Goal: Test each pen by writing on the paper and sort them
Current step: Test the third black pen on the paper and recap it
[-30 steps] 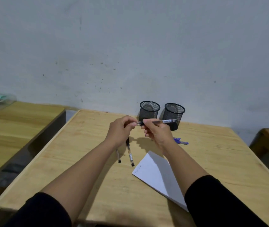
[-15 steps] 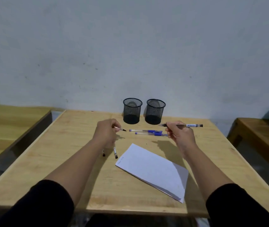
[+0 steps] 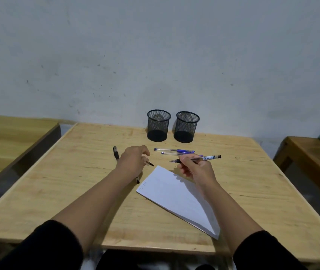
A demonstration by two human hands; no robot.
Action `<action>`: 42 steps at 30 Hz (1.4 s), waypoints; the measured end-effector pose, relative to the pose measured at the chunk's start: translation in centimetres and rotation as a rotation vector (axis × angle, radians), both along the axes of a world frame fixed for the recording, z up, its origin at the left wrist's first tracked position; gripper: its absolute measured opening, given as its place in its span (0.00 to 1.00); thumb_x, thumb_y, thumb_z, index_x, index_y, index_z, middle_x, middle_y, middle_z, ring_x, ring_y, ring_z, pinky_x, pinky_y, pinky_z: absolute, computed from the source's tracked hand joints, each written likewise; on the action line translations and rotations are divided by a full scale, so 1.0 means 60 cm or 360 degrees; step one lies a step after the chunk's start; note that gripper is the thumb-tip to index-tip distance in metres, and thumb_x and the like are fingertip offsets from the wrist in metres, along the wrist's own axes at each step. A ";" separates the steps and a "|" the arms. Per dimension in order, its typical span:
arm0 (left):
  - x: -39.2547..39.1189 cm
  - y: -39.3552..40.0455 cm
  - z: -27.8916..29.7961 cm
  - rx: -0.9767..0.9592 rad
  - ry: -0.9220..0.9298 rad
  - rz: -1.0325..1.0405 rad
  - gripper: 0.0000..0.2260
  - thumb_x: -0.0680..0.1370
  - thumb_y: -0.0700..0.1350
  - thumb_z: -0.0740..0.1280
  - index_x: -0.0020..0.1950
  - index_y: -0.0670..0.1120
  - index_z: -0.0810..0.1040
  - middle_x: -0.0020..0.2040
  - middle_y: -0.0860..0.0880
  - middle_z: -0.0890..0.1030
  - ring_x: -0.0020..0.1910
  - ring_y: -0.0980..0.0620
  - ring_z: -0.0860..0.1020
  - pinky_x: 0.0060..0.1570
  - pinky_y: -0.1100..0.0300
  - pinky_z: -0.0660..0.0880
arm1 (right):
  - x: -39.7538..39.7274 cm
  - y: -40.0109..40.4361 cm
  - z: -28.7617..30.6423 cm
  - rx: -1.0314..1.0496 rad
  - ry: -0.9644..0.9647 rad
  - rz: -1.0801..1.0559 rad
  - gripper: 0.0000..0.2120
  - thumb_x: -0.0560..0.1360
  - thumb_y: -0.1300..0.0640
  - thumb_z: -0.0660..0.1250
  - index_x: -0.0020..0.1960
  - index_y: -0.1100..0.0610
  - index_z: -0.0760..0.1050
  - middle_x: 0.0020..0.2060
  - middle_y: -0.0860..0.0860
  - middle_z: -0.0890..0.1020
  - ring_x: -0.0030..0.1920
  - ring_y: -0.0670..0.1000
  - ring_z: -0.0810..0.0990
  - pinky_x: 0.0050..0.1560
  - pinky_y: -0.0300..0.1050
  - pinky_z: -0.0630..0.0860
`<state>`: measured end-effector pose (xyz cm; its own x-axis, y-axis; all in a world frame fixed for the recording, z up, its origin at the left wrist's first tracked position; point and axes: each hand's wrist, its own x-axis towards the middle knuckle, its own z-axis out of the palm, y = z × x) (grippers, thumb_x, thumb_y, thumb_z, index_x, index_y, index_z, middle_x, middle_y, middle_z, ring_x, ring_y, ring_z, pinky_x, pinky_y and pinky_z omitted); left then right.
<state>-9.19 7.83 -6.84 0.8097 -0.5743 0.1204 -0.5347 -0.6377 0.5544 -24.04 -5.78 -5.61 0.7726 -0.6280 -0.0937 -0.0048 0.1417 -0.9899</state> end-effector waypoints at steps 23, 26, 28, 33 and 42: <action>-0.144 0.091 -0.072 -0.0324 -0.0269 0.0132 0.09 0.74 0.48 0.69 0.50 0.45 0.81 0.47 0.48 0.82 0.50 0.50 0.77 0.49 0.66 0.65 | 0.081 0.070 -0.055 -0.1057 0.0318 0.0393 0.05 0.73 0.60 0.63 0.39 0.57 0.75 0.32 0.50 0.76 0.34 0.46 0.72 0.35 0.38 0.68; -0.145 0.090 -0.072 -0.0326 -0.0275 0.0135 0.09 0.74 0.48 0.68 0.51 0.46 0.81 0.48 0.49 0.82 0.50 0.51 0.76 0.49 0.67 0.65 | 0.079 0.071 -0.057 -0.1093 0.0302 0.0394 0.05 0.73 0.60 0.63 0.39 0.58 0.75 0.30 0.49 0.75 0.31 0.45 0.71 0.34 0.37 0.68; -0.145 0.090 -0.072 -0.0324 -0.0278 0.0136 0.10 0.75 0.49 0.68 0.52 0.46 0.81 0.49 0.49 0.82 0.51 0.52 0.76 0.49 0.67 0.64 | 0.078 0.072 -0.056 -0.1098 0.0300 0.0409 0.05 0.73 0.61 0.63 0.39 0.58 0.75 0.29 0.49 0.75 0.31 0.46 0.71 0.33 0.38 0.68; -0.143 0.090 -0.073 -0.0310 -0.0285 0.0124 0.10 0.75 0.49 0.68 0.52 0.45 0.81 0.48 0.49 0.81 0.50 0.51 0.76 0.48 0.66 0.66 | 0.078 0.076 -0.056 -0.1127 0.0274 0.0418 0.05 0.72 0.61 0.63 0.38 0.59 0.74 0.30 0.51 0.76 0.33 0.50 0.72 0.36 0.43 0.70; -0.143 0.089 -0.076 -0.0317 -0.0293 0.0124 0.09 0.74 0.48 0.68 0.51 0.46 0.81 0.47 0.49 0.81 0.49 0.51 0.76 0.48 0.64 0.67 | 0.081 0.073 -0.060 -0.1153 0.0283 0.0389 0.06 0.72 0.60 0.63 0.41 0.62 0.76 0.32 0.54 0.77 0.34 0.50 0.73 0.35 0.43 0.71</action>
<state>-17.74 13.15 -11.39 0.8043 -0.4618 0.3739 -0.5920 -0.5691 0.5707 -19.20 -1.40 -9.19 0.9085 -0.3939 0.1394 -0.1195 -0.5647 -0.8166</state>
